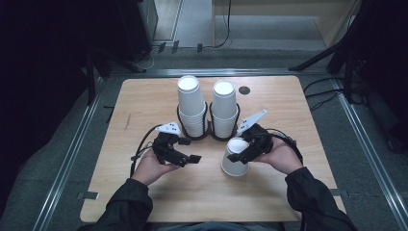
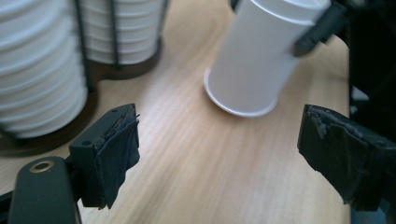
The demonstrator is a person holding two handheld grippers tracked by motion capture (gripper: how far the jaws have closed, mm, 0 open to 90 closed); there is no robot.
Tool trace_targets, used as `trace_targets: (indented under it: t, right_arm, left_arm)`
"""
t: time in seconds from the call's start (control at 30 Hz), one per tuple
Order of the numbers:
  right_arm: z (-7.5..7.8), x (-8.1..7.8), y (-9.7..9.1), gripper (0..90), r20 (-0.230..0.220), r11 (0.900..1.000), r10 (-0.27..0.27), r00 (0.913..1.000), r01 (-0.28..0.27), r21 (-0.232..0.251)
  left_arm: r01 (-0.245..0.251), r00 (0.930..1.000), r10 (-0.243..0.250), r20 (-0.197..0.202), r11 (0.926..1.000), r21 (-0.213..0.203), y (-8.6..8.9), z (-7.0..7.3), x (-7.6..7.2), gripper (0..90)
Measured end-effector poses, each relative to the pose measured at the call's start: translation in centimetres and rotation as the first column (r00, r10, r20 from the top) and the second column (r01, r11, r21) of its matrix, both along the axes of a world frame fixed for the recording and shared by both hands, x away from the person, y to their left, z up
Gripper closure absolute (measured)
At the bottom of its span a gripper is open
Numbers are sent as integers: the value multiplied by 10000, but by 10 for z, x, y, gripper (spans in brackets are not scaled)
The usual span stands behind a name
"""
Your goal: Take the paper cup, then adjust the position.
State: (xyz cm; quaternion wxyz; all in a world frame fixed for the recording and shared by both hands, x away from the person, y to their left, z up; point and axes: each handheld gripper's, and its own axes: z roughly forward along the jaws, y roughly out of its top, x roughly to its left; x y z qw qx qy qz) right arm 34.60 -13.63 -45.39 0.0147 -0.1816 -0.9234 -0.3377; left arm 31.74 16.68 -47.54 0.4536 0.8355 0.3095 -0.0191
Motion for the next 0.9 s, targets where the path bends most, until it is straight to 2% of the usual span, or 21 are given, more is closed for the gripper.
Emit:
trace_targets:
  t: [0.03,0.07,0.1,0.17,0.23,0.3,0.37,0.43,0.5,0.53,0.57,0.6,0.7,0.8,0.9]
  right_arm:
    - [0,0,0,248,0,10000,0,10000,0,0]
    - [-1,1,2,248,-4,10000,-28,10000,28,69]
    - [-1,1,3,248,-26,9999,4,10000,-4,150]
    - [0,1,4,248,8,9998,-12,10000,11,204]
    - [1,1,7,247,44,9992,92,9999,-94,383]
    - [2,1,8,247,156,9991,125,9998,-131,407]
    - [1,2,8,246,112,9990,133,9998,-138,415]
    - [1,2,8,247,64,9988,115,9999,-118,480]
    - [1,3,8,247,99,9987,101,9999,-106,504]
    - [3,4,7,247,-13,9972,128,9999,-127,733]
    - [3,5,7,248,-83,9966,130,9999,-123,817]
    - [2,6,8,248,-162,9960,140,9998,-125,884]
    - [2,6,9,248,-182,9960,151,9997,-135,878]
    - [3,5,10,248,-124,9933,234,9996,-219,1136]
    - [3,5,11,249,-60,9910,350,9994,-339,1295]
  left_arm:
    - [0,10000,0,0,10000,0,0,0,0,128]
    - [-263,9995,258,-186,9992,-300,4,-4,1,127]
    - [-233,9994,219,-275,9986,-482,6,-6,0,127]
    - [-260,9994,249,-240,9986,-466,7,-7,-1,127]
    - [-129,9997,126,-218,9998,-144,2,-9,-4,128]
    - [103,9999,-104,30,9998,173,-3,-8,-6,128]
    - [182,9998,-183,46,9996,203,-5,-8,-6,129]
    - [503,9983,-503,-300,9987,-15,-10,-11,-5,133]
    - [560,9979,-563,-325,9984,-93,-13,-11,-6,135]
    - [652,9978,-652,-130,9979,-14,-17,-11,-6,135]
    - [652,9978,-652,-130,9979,-14,-17,-11,-6,134]
    - [682,9976,-683,80,9976,145,-20,-12,-6,134]
    - [741,9972,-742,51,9969,275,-22,-13,-4,130]
    - [846,9964,-844,-48,9944,634,-26,-13,-1,126]
    - [814,9967,-810,-82,9943,683,-29,-13,0,101]
